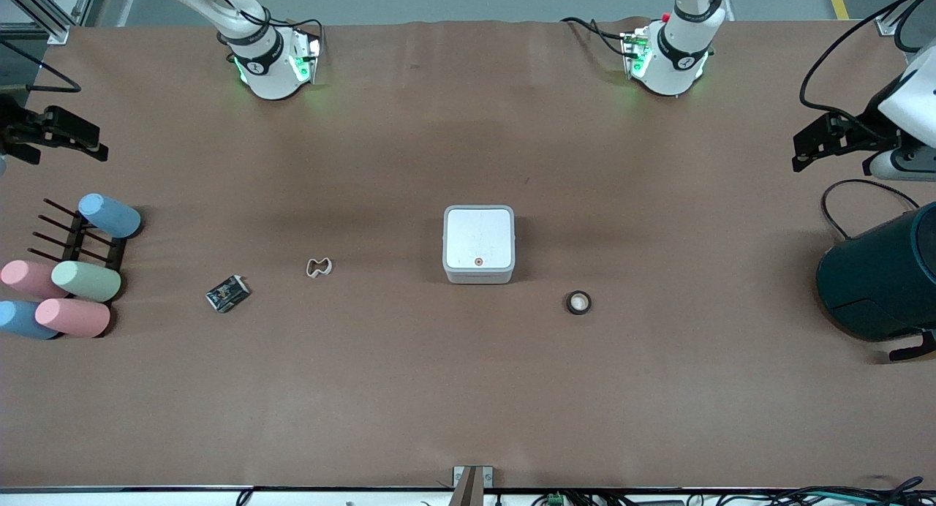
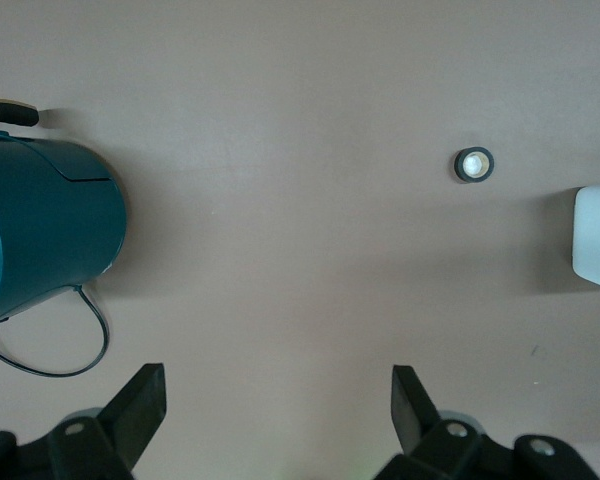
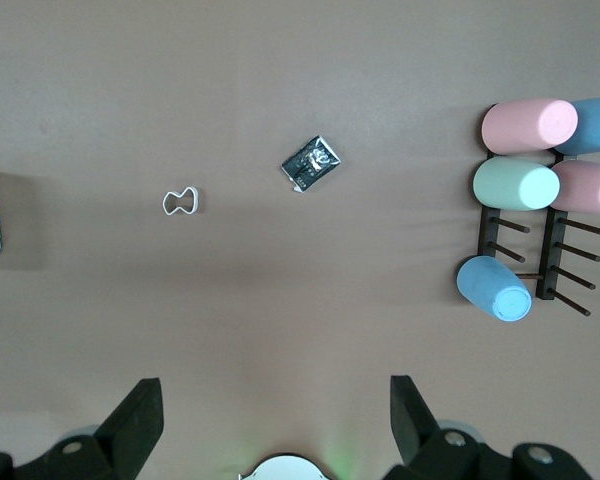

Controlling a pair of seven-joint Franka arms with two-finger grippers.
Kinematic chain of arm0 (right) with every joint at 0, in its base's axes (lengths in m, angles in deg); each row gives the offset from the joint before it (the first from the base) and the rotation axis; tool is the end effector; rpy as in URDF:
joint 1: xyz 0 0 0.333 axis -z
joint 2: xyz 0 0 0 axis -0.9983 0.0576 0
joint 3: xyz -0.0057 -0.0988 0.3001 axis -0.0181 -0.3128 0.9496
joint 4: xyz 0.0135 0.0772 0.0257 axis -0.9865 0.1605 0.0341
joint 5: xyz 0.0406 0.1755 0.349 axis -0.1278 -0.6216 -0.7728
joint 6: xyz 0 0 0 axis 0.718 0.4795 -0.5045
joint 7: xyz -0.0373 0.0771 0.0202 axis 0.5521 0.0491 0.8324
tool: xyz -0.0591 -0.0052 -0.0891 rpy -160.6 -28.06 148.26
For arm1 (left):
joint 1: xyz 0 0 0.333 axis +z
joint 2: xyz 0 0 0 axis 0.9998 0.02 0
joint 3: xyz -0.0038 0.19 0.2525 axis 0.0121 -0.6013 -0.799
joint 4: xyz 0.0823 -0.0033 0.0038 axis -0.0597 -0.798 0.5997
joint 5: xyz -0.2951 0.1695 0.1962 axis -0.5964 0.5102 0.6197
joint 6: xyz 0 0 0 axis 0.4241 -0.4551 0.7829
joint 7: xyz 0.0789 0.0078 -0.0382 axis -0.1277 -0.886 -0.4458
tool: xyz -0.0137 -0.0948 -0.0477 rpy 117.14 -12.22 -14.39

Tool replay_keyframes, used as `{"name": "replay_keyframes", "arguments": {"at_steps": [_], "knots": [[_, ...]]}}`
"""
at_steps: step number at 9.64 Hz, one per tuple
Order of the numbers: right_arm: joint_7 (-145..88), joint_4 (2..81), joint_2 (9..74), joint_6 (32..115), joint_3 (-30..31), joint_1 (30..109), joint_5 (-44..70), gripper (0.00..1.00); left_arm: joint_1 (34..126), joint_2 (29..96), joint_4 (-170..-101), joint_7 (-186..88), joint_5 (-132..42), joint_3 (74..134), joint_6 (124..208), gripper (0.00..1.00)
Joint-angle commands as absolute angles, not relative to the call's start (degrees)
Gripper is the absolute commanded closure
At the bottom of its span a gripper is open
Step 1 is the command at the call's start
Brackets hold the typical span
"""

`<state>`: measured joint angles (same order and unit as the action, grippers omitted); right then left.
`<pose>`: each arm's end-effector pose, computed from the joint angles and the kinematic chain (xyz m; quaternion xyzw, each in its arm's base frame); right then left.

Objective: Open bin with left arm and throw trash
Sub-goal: 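Reach the right gripper toward the tissue pack while the left gripper reaches the bin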

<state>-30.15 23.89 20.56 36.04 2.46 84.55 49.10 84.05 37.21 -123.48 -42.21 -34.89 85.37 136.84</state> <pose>0.5444 -0.0138 0.6542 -0.9986 -0.0165 0.0500 0.0049 0.5504 -0.0410 0.6391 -0.9990 0.0429 0.0012 0.0111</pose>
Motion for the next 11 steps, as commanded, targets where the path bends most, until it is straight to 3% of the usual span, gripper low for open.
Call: {"name": "replay_keyframes", "arguments": {"at_steps": [1,3,4,8,10,11], "knots": [[-33.3,25.4,19.3,36.7,2.6,84.3,48.6,0.00,84.1,37.4,-122.2,-42.8,-35.5,85.4,136.0,0.01],[-33.5,27.3,19.8,38.6,2.6,84.1,48.6,0.00,84.0,37.4,-122.1,-42.7,-35.0,85.4,136.0,0.01],[-35.1,32.8,19.8,42.7,2.7,83.8,48.4,0.00,84.0,37.4,-122.2,-42.8,-35.1,85.4,136.0,0.01],[-40.2,54.1,22.9,70.1,2.6,84.1,48.4,0.00,82.9,39.5,-122.5,-48.6,-34.9,88.5,133.5,0.01],[-41.2,59.6,27.7,78.7,2.6,86.0,48.3,0.00,82.1,42.9,-122.1,-51.6,-35.4,94.3,132.6,0.01],[-41.3,61.6,29.6,82.5,2.6,88.0,48.2,0.00,81.1,46.3,-121.8,-56.9,-35.6,96.9,135.1,0.08]]}}
